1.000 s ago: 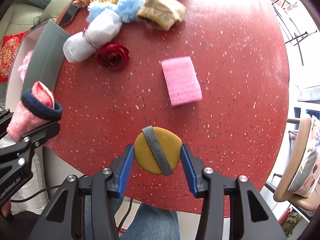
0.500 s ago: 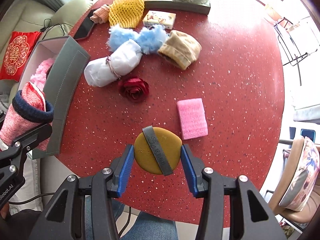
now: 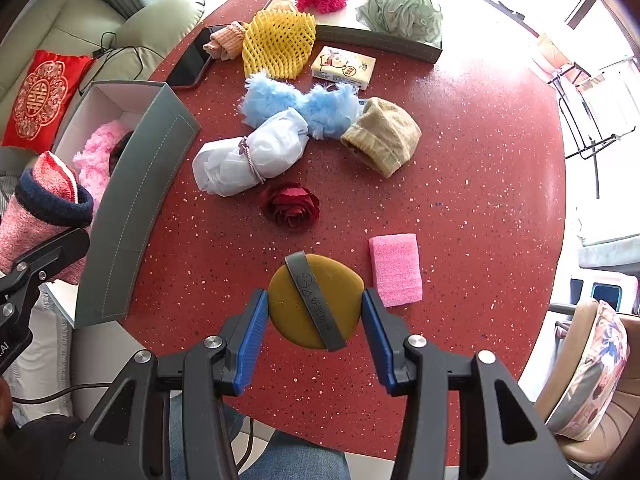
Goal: Organize soft objects
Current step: 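Carry the pink sock with the left gripper while the right carries the yellow pad toward the box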
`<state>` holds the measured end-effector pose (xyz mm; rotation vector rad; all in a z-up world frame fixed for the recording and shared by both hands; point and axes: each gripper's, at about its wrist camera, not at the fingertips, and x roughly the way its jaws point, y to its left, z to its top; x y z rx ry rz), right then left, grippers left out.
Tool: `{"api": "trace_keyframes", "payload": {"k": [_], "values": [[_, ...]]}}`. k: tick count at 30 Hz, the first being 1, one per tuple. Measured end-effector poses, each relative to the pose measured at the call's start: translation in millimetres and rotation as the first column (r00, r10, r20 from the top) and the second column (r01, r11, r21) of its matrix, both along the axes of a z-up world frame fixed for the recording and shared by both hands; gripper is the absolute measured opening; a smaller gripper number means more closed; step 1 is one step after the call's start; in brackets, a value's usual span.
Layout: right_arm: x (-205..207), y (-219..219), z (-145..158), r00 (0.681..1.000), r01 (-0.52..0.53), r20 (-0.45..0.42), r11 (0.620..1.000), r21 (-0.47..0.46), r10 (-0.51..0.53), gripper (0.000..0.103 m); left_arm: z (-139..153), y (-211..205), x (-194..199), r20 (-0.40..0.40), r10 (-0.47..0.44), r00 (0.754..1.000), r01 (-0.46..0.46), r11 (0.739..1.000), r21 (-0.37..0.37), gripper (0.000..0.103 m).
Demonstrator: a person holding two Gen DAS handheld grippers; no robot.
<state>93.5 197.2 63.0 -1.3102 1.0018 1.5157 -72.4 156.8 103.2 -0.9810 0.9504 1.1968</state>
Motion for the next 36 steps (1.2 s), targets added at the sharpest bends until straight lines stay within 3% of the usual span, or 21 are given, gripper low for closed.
{"api": "trace_keyframes", "payload": {"k": [18,36], "values": [[-27,10,11,0.997,-0.069,0.029,0.997,0.036,0.068,0.051,4,4,-35,0.008,0.107,0.994,-0.107,0.993,0.042,0.037],[-61,11,19,0.990,-0.138,0.038,0.989,0.049,0.136,0.051,0,-7,-76,0.015,0.235,0.972,-0.235,0.971,0.045,0.037]]}}
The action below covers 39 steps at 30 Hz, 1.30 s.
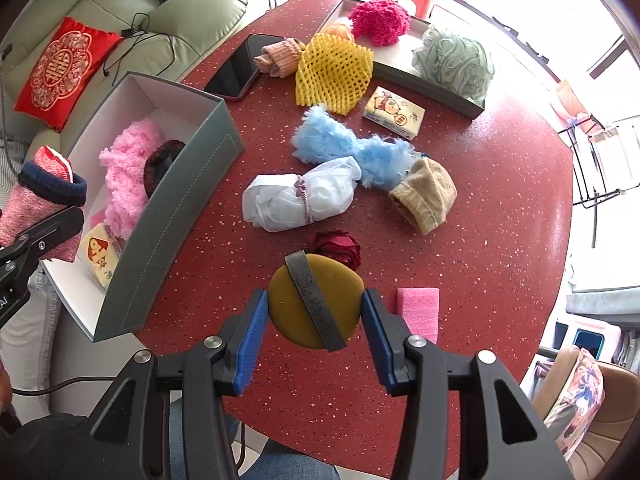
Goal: Organize soft objects
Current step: 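Carry the pink sock with the left gripper while the right carries the yellow pad toward the box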
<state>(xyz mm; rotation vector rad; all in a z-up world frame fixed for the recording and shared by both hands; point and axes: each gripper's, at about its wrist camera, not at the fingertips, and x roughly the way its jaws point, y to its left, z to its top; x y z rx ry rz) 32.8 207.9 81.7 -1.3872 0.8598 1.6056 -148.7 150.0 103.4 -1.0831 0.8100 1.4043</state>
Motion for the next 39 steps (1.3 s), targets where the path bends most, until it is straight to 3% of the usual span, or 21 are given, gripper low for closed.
{"api": "trace_keyframes", "payload": {"k": [18,30,39], "values": [[-50,3,8,0.994,-0.106,0.003,0.994,0.002,0.106,0.051,-11,-10,-41,0.015,0.124,0.992,-0.124,0.992,-0.008,0.037],[-112,12,10,0.982,-0.180,-0.071,0.983,-0.032,0.177,0.051,-30,-32,-94,0.011,0.273,0.962,-0.272,0.960,-0.061,0.037],[-164,11,3,0.964,-0.253,-0.095,0.966,-0.056,0.247,0.051,-46,-27,-110,-0.015,0.290,0.957,-0.290,0.953,-0.090,0.037]]}}
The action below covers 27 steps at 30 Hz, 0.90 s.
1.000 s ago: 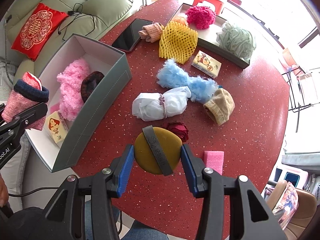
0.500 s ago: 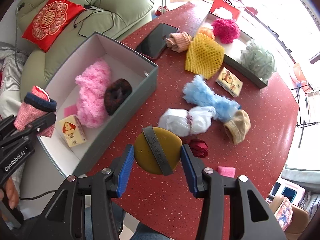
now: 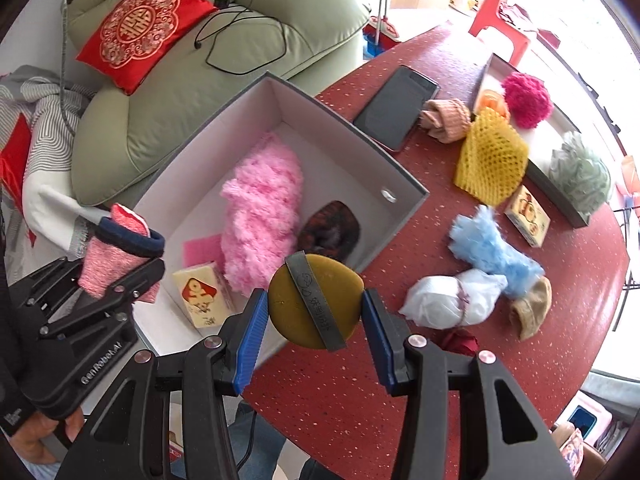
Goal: Organize soft objects
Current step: 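Carry the pink sock with the left gripper while the right carries the yellow pad toward the box, then open both grippers to drop the sock and yellow pad into the box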
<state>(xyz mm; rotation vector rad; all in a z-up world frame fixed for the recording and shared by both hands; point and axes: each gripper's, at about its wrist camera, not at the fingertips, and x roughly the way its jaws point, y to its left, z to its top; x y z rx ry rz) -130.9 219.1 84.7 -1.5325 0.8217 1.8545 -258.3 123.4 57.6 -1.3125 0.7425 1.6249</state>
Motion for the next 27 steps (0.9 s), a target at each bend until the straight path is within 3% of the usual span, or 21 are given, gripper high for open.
{"api": "trace_keyframes", "payload": {"k": [27], "values": [[-37,-3,-41,0.998,-0.026,0.054,0.996,-0.086,0.031,0.052,-37,1,-7,0.018,0.014,1.000,-0.012,0.997,-0.074,0.037]]}}
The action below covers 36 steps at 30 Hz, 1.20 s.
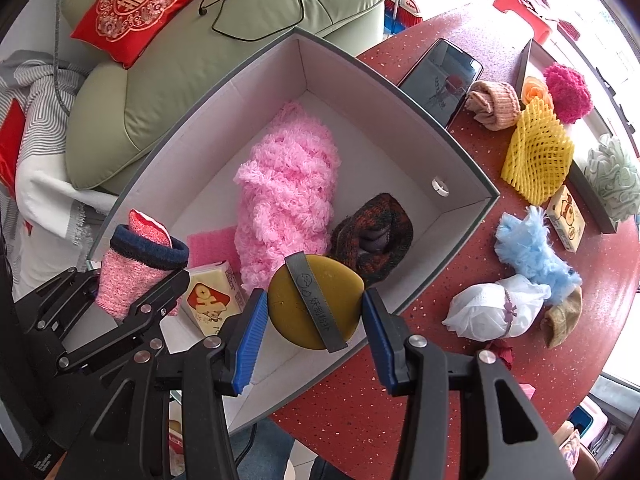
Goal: Organize soft objects
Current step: 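Open both grippers to drop the sock and yellow pad into the box, then move both tools away from the box toward the white bundle and pink sponge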
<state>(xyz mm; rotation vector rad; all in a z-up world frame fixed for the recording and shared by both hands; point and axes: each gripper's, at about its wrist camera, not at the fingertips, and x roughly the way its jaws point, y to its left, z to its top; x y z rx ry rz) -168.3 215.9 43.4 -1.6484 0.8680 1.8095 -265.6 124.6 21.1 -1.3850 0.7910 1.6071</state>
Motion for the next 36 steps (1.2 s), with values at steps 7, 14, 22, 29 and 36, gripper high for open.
{"api": "trace_keyframes", "payload": {"k": [7,14,22,29,36], "values": [[-4,0,-6,1.000,-0.003,0.016,1.000,-0.007,0.004,0.052,-7,0,2,-0.001,-0.010,1.000,0.009,1.000,-0.018,0.037],[-3,3,-9,1.000,0.008,0.028,1.000,-0.024,-0.007,0.054,-11,0,5,-0.015,-0.023,1.000,0.023,1.000,-0.021,0.087],[5,9,-3,0.999,0.037,0.004,0.999,-0.012,-0.037,0.086,1,0,11,-0.035,-0.057,0.998,0.058,0.998,0.025,0.102],[14,4,10,0.999,0.048,-0.020,0.998,0.032,-0.048,0.103,-2,-2,14,-0.049,-0.027,0.998,0.025,0.999,-0.044,0.102],[21,6,19,0.997,0.067,-0.042,0.997,0.029,-0.066,0.103,6,-10,18,-0.063,-0.010,0.998,0.006,0.998,-0.060,0.102]]}}
